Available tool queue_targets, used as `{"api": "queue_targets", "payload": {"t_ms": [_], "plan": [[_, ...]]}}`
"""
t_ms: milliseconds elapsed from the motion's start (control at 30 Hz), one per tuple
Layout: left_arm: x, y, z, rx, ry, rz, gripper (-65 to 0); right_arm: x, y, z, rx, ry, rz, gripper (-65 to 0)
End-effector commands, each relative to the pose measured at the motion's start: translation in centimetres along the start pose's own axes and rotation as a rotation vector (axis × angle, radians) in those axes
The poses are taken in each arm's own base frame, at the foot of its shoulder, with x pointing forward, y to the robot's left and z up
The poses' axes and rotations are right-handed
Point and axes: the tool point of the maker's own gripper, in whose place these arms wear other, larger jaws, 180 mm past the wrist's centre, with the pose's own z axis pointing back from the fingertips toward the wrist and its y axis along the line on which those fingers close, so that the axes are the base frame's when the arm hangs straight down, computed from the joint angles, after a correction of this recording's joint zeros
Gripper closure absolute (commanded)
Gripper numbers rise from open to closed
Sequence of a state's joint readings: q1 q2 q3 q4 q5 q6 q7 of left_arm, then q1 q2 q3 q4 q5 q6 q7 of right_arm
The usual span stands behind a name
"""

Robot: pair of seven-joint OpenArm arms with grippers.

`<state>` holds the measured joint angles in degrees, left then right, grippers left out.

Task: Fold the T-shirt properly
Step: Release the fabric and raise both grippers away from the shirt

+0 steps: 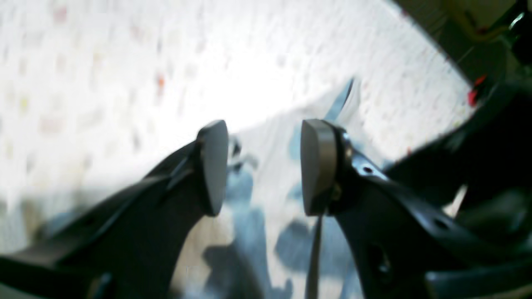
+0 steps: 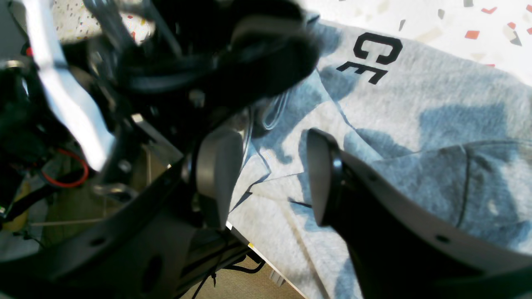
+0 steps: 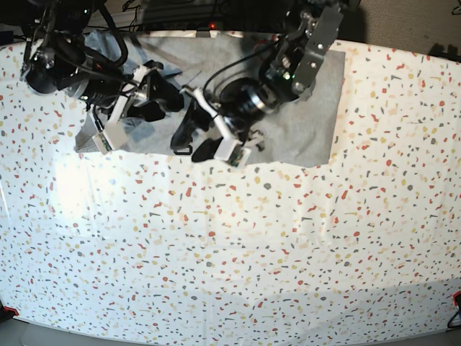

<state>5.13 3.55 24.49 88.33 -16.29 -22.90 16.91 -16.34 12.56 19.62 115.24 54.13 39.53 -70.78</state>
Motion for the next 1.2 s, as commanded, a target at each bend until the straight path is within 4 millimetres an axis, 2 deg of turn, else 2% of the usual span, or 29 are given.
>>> {"api": "queue_targets", "payload": {"t_ms": [0,267,400,500,700,900,1000,1167], "plan": [[1.9,-0.8,-0.6,-0.031,-0.046,-0.01,-27.6,1.2,0.3,0.4,0.011,-0.04,0.027,-29.3],[3.7,-0.4,-1.3,-0.038,-0.048,-0.058,-27.5,1.0,0.0,0.4,-0.003,-0.032,0.03,-29.3],[3.7,0.0,-0.1,-0.03,-0.007,-0.106,-27.5,0.6,-1.0,0.8,-0.048,-0.006,0.039,-29.3],[4.1,1.5,1.3,0.005,-0.002,-0.151,-27.5,0.4,-2.6,2.1,-0.1,0.014,0.051,-29.3],[2.9,8.7,6.1,0.194,0.039,-0.143,-27.5,-0.7,-5.9,5.3,-0.211,0.08,0.073,-29.3],[2.9,14.1,12.4,0.331,-0.011,-0.063,-27.5,-2.8,-9.1,7.0,-0.261,0.172,0.037,-29.3],[2.3,16.1,15.2,0.395,0.013,-0.07,-27.6,-4.4,-10.9,7.5,-0.274,0.22,-0.015,-29.3],[0.9,17.1,18.2,0.431,0.056,-0.094,-27.5,-6.7,-13.4,8.1,-0.264,0.248,-0.141,-29.3]]}}
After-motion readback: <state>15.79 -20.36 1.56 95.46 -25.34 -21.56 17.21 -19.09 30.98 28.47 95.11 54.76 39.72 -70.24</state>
